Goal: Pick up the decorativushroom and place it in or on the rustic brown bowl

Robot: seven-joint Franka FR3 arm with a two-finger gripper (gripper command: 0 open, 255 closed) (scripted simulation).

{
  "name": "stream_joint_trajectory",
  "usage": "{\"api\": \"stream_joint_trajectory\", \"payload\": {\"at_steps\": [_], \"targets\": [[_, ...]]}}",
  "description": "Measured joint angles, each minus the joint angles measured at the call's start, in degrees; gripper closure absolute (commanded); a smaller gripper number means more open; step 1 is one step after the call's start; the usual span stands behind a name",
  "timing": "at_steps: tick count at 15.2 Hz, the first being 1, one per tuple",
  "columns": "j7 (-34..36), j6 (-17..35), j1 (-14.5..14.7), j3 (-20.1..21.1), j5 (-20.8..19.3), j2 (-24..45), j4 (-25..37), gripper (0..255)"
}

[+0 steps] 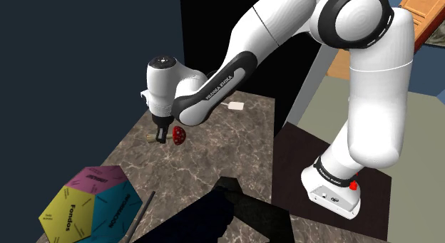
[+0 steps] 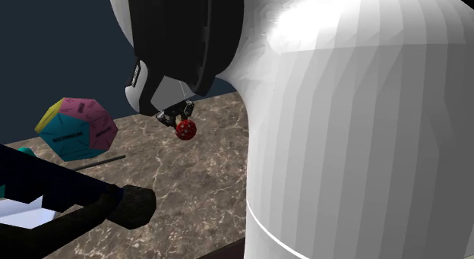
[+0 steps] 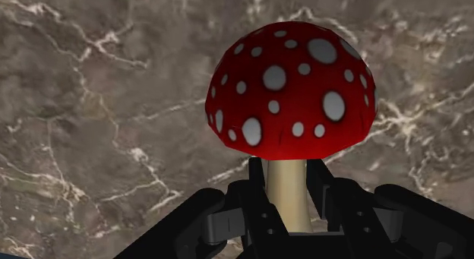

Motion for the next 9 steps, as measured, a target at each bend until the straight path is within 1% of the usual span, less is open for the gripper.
{"api": "stream_joint_trajectory", "payload": {"at_steps": [3,9], "targets": [[-0.1,-0.2,-0.1,0.1,0.2,-0.3,-0.1,255],[-1.6,-3.3,-1.2,1.7,2.3,-3.1,0.5,255]]}}
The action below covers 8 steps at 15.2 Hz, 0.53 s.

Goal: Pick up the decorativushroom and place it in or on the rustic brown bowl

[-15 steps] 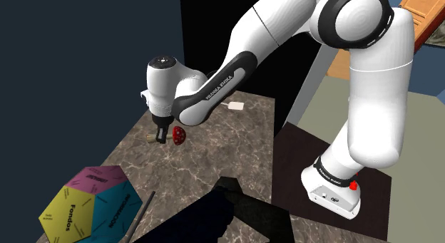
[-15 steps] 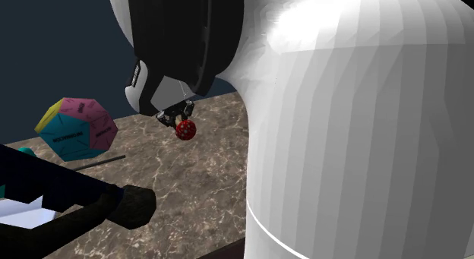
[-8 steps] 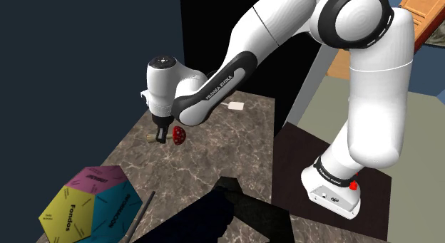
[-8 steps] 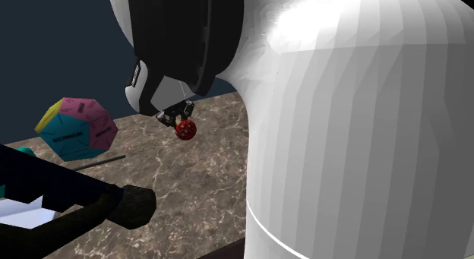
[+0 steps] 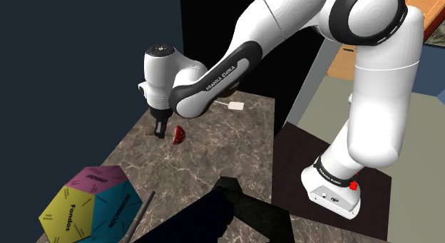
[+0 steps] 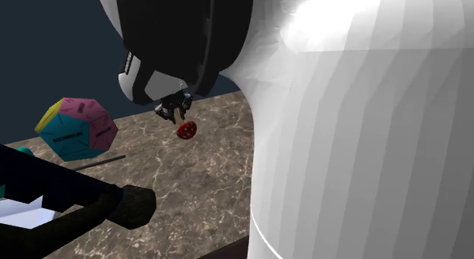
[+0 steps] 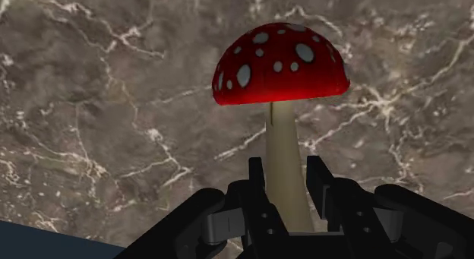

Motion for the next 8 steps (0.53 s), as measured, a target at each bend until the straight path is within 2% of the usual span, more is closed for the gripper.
{"api": "stream_joint_trajectory", "payload": {"at_steps": [8], "targets": [[-1.9,-4.4,-1.3,1.9,3.0,-3.9,0.8,255]]}}
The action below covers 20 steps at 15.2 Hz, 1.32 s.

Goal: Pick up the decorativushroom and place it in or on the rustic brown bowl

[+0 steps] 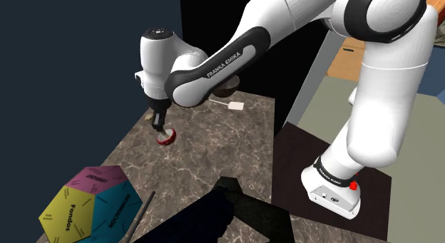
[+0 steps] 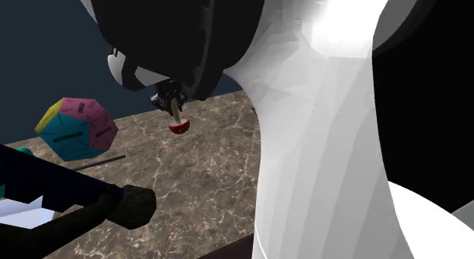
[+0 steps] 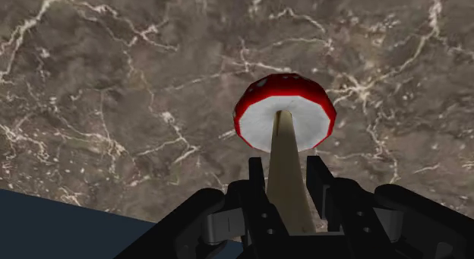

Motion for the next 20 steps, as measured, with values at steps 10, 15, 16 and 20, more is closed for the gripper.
{"api": "stream_joint_trajectory", "payload": {"at_steps": [10,15,16,20], "targets": [[-2.3,-6.1,-1.3,1.7,3.4,-4.1,2.5,255],[-3.4,-9.5,-1.7,2.3,4.9,-6.1,4.3,255],[-3.5,-10.2,-1.8,2.4,5.2,-6.3,4.8,255],[-6.2,-11.6,-3.5,2.3,7.0,-8.4,4.5,255]]}}
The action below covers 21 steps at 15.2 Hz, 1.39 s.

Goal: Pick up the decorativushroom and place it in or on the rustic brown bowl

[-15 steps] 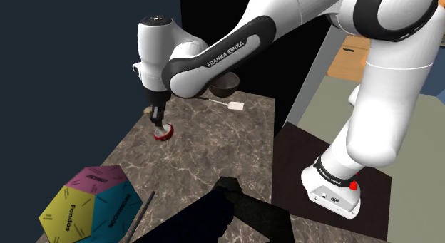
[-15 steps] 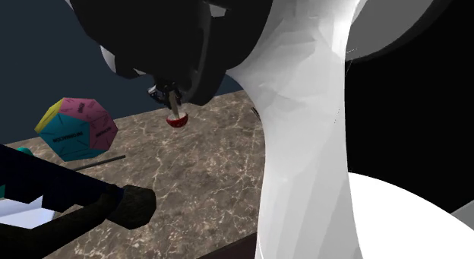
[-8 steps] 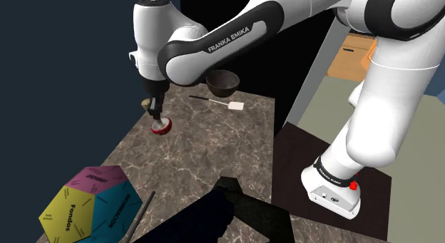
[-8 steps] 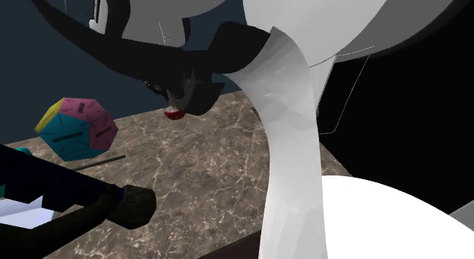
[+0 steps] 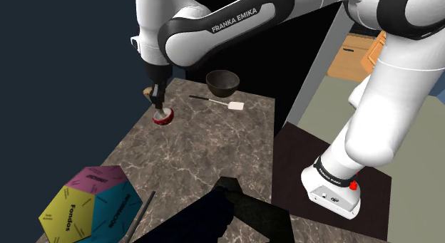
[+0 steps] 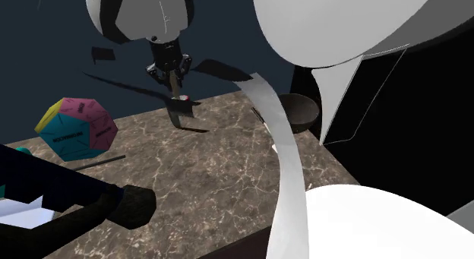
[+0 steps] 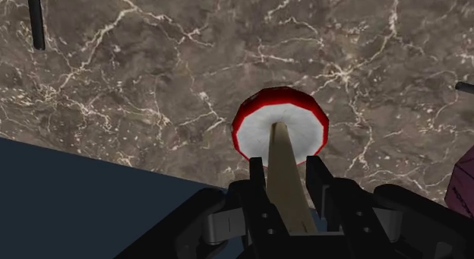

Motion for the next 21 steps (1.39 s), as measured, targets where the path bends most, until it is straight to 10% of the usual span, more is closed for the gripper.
{"api": "stream_joint_trajectory", "payload": {"at_steps": [21], "targets": [[-32.2,1.4,-18.0,-9.6,10.6,-7.3,-7.7,255]]}}
